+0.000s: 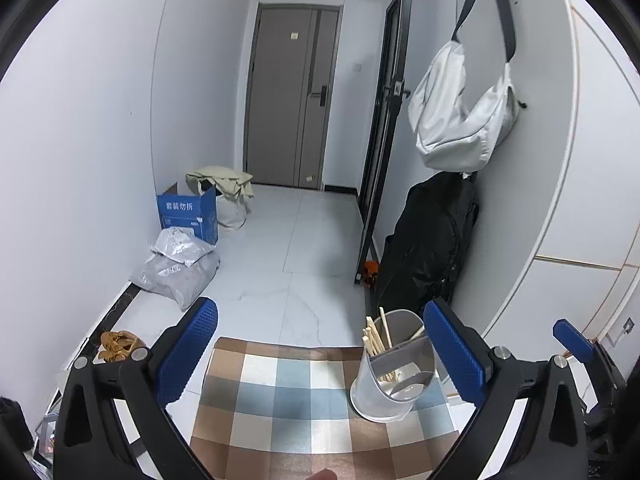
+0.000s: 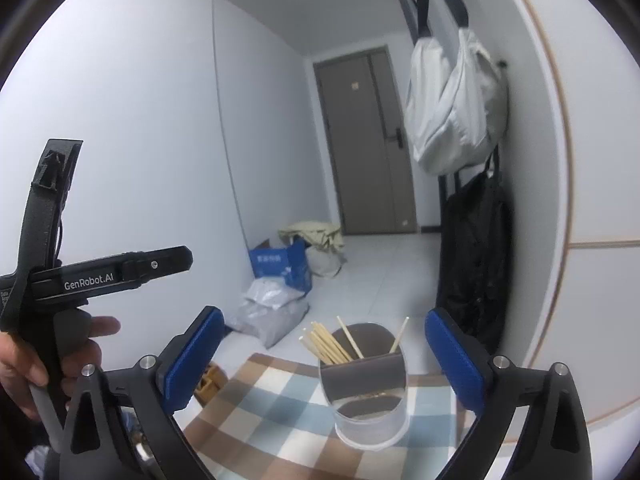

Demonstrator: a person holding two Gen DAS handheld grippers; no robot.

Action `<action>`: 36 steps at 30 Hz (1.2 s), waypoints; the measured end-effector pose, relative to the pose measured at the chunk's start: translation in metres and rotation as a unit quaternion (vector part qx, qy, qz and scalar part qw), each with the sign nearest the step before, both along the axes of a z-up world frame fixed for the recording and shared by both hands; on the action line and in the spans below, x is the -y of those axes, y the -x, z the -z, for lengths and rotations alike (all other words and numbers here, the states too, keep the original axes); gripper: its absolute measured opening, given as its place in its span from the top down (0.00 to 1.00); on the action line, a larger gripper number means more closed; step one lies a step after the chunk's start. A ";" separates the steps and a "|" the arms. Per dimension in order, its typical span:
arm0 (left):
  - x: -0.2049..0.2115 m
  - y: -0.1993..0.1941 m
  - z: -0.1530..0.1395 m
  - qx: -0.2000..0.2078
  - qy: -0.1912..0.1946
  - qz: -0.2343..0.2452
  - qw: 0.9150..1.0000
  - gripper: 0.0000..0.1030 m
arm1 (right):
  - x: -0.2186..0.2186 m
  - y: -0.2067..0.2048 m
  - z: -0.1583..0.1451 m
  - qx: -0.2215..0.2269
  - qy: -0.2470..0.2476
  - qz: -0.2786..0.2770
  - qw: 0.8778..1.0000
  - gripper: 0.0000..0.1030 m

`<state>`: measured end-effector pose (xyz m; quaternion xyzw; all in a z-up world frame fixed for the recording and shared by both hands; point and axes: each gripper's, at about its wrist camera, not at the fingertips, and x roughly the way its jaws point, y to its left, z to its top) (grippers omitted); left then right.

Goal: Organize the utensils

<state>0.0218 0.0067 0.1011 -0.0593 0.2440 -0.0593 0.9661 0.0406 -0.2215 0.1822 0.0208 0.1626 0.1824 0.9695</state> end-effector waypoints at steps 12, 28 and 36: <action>-0.001 0.045 0.016 0.040 -0.012 -0.004 0.999 0.02 | 0.005 0.051 0.025 0.031 0.001 0.028 0.999 0.00; 0.003 0.057 0.073 0.058 -0.039 -0.025 0.997 0.02 | 0.000 0.065 0.083 0.020 0.019 0.040 0.999 0.00; 0.002 0.050 0.093 0.031 -0.035 -0.025 0.999 0.02 | 0.001 0.068 0.100 0.005 0.013 0.048 0.999 0.00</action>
